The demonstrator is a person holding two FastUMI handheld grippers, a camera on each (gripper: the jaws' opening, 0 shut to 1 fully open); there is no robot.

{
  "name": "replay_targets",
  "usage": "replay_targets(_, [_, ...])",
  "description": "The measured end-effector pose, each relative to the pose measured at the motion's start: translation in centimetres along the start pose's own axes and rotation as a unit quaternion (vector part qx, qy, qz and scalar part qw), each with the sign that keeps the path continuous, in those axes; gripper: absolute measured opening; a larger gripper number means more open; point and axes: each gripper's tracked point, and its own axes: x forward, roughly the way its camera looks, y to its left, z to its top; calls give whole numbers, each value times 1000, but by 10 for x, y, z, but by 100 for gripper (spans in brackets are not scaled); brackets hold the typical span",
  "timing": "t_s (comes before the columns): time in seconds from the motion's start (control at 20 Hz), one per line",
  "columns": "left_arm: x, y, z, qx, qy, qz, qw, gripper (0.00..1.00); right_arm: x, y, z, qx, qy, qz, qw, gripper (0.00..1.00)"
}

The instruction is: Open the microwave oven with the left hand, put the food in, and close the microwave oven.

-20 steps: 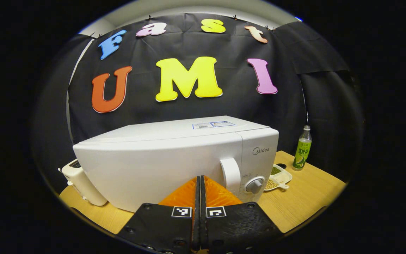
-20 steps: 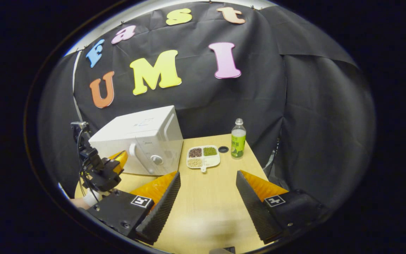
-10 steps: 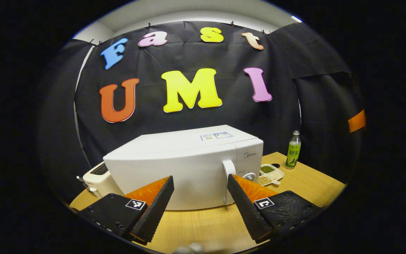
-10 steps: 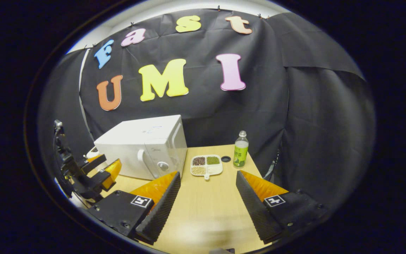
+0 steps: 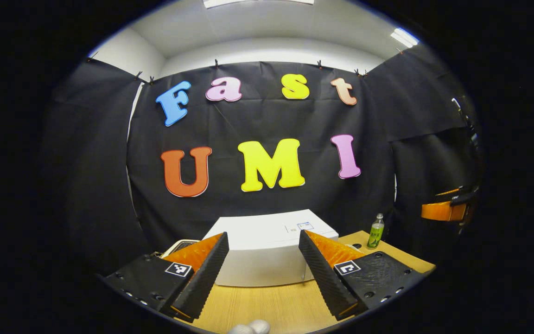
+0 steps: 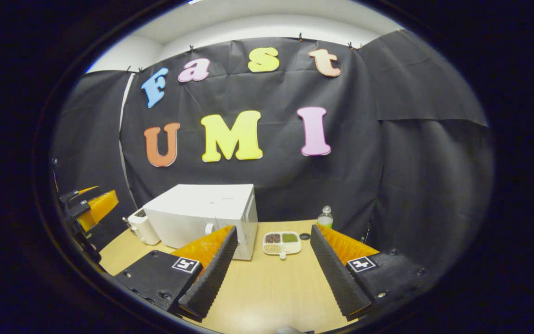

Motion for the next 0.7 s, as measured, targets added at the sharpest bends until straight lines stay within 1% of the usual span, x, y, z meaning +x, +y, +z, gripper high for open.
replay_targets(0.05, [-9,9,5,-3,5,10,1000,95,-6,4,13,0,-18,2,1000,100])
replay_targets(0.1, [-17,17,13,-7,5,18,1000,95,-11,7,25,-3,-33,2,999,92])
replay_targets(0.15, [-23,22,22,-11,0,23,1000,96,-16,11,35,-5,-47,2,999,91])
replay_targets(0.2, [-28,27,30,-12,-3,28,1000,96,-19,15,42,-6,-53,3,999,100])
replay_targets(0.25, [-32,31,34,-13,-5,30,999,95,-23,23,49,-2,-60,10,998,100])
replay_targets(0.3, [-36,31,38,-17,-6,27,999,96,-26,29,55,0,-67,16,998,92])
replay_targets(0.35, [-38,34,43,-19,-10,27,999,96,-26,32,59,-3,-71,17,997,91])
replay_targets(0.4, [-41,38,47,-18,-13,30,999,96,-28,34,60,-7,-71,18,997,91])
replay_targets(0.45, [-42,42,50,-15,-13,34,999,95,-30,36,62,-10,-73,18,997,100])
replay_targets(0.5, [-42,43,51,-14,-13,35,999,95,-32,39,66,-12,-76,19,997,91])
replay_targets(0.55, [-42,43,53,-14,-15,33,999,96,-33,40,68,-13,-77,19,997,92])
replay_targets(0.6, [-42,42,55,-16,-16,33,999,96,-34,41,70,-14,-78,19,997,100])
replay_targets(0.65, [-40,41,57,-20,-16,31,999,95,-35,41,71,-12,-78,18,997,92])
replay_targets(0.7, [-41,39,58,-25,-17,28,999,95,-35,40,72,-8,-77,18,997,100])
